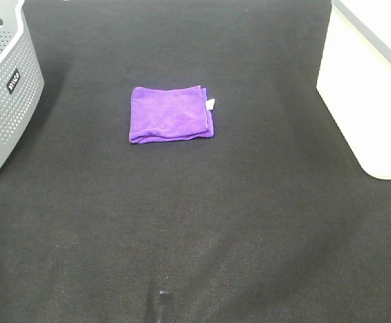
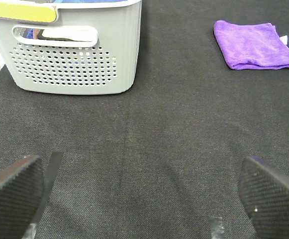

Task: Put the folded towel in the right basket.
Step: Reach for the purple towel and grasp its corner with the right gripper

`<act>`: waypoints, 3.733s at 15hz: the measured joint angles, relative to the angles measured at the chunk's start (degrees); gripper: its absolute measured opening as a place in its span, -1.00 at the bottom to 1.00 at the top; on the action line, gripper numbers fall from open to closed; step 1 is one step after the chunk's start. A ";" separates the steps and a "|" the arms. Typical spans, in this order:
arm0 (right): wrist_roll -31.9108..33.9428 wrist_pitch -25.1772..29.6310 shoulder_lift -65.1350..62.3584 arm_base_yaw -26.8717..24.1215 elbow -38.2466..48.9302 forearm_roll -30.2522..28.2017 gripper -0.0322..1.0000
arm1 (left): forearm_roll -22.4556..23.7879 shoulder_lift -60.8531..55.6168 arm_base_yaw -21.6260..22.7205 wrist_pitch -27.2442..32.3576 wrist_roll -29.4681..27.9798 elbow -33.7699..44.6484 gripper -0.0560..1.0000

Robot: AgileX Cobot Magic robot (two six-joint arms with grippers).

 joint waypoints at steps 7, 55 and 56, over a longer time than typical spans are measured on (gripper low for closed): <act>0.00 0.00 0.00 0.00 0.00 0.00 0.95 | 0.00 0.00 0.00 0.00 0.00 0.00 0.98; -1.43 -2.81 6.30 0.00 -2.98 -0.34 0.95 | -0.11 0.00 0.00 0.00 1.66 0.00 0.98; -1.43 -4.30 13.41 0.00 -7.22 0.00 0.95 | -0.11 0.00 0.00 0.00 1.66 0.00 0.98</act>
